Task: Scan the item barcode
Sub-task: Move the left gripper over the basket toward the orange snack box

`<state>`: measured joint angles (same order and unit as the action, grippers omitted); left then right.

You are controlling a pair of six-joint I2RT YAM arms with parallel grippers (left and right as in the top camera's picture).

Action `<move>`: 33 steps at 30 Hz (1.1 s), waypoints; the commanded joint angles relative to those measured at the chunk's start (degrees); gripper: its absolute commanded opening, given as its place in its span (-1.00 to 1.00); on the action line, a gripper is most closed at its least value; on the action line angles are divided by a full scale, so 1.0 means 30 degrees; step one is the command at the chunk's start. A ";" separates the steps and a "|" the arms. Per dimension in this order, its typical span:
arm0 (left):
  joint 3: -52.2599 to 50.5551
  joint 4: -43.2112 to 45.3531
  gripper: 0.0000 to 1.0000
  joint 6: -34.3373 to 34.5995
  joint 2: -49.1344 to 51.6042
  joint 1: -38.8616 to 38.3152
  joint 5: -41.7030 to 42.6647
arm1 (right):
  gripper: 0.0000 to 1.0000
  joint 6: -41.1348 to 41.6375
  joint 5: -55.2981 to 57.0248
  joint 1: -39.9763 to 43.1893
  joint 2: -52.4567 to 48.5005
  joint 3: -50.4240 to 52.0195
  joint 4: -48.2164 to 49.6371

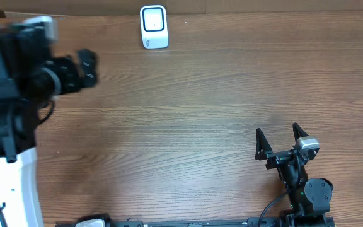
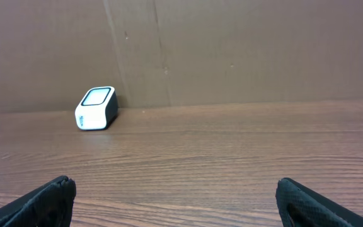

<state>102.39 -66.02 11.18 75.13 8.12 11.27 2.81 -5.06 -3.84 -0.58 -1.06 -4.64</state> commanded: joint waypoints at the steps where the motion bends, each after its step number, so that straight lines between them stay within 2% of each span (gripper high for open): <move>1: 0.0641 0.0029 1.00 0.3483 0.0066 0.3861 -0.0903 | 1.00 0.0066 0.0175 -0.0109 0.0117 0.0197 0.0073; 5: 0.0641 -0.0044 1.00 0.3876 0.0182 0.8065 -0.0219 | 1.00 0.0066 0.0175 -0.0109 0.0117 0.0197 0.0073; 6: 0.0641 -0.0044 1.00 0.4554 0.0364 1.0040 -0.0226 | 1.00 0.0066 0.0175 -0.0109 0.0117 0.0197 0.0073; 7: 0.0641 -0.0015 0.99 0.4947 0.0503 1.0965 -0.0233 | 1.00 0.0066 0.0175 -0.0109 0.0117 0.0197 0.0073; 12: 0.0634 -0.0131 1.00 0.5712 0.1654 1.3967 -0.0386 | 1.00 0.0066 0.0175 -0.0109 0.0117 0.0197 0.0073; 17: 0.0634 -0.1217 0.97 0.5603 0.3446 1.5730 -0.0962 | 1.00 0.0066 0.0175 -0.0109 0.0117 0.0197 0.0073; 21: 0.0634 -0.1202 0.93 0.4393 0.4575 1.6568 -0.1020 | 1.00 0.0066 0.0175 -0.0109 0.0117 0.0197 0.0073; 26: 0.0634 -0.0270 0.91 0.2528 0.5610 1.6677 -0.0976 | 1.00 0.0066 0.0175 -0.0109 0.0117 0.0197 0.0073; 30: 0.0641 0.0233 0.79 0.2543 0.6703 1.6677 -0.1013 | 1.00 0.0066 0.0175 -0.0109 0.0117 0.0197 0.0073; 31: 0.0641 0.0262 0.80 0.2543 0.6951 1.6677 -0.1027 | 1.00 0.0066 0.0175 -0.0109 0.0117 0.0197 0.0073; 33: 0.0634 0.0306 0.99 0.2543 0.7366 1.6677 -0.1056 | 1.00 0.0066 0.0175 -0.0109 0.0117 0.0197 0.0073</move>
<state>103.24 -65.36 20.53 94.65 58.13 8.67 2.81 -5.08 -3.86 -0.58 -1.06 -4.67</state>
